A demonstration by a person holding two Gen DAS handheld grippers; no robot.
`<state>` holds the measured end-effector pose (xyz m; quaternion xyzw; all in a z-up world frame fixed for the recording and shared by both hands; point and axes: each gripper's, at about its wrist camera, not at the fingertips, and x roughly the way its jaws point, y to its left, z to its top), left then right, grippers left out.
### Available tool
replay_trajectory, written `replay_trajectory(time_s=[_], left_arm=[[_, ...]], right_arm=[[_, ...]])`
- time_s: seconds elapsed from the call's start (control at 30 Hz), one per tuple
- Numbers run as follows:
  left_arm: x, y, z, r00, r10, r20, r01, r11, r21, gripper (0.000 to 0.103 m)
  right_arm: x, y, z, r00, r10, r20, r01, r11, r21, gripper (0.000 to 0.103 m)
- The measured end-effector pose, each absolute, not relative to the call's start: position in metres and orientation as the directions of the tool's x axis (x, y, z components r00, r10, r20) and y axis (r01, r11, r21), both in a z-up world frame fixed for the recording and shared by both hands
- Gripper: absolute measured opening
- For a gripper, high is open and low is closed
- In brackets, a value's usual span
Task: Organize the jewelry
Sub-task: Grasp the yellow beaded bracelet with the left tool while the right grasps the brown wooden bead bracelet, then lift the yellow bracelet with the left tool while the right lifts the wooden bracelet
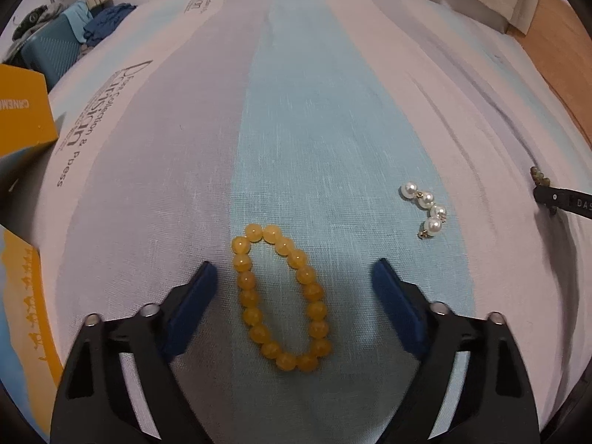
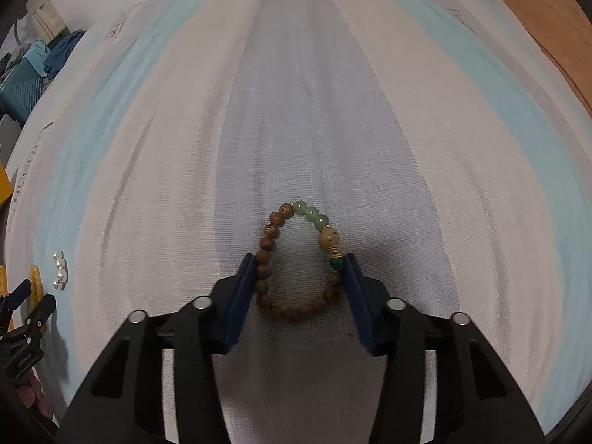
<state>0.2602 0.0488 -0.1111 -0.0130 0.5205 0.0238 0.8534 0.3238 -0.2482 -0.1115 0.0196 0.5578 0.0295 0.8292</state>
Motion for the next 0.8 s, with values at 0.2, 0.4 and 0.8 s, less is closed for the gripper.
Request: replay_trajectory(time_s=[0.2,0.4,0.8], left_arm=[[0.259,0.047,-0.110,0.451,-0.009,-0.892,-0.011,1.000,-0.015,0.042],[0.258,0.040,-0.109,0.448,-0.045,-0.893,0.031,0.999,-0.036,0.023],[0.257,0.038,-0.103,0.458,-0.059,-0.887,0.042,0.998,-0.044,0.018]], right_arm=[[0.323,-0.243,-0.111,0.379,0.075,-0.922,-0.019,0.997,0.074,0.034],[0.323,-0.230,-0.112,0.374,0.082,-0.924,-0.033,0.997,0.075,0.016],[0.323,-0.238,-0.106,0.388,0.101,-0.916,-0.024,0.995,0.100,0.014]])
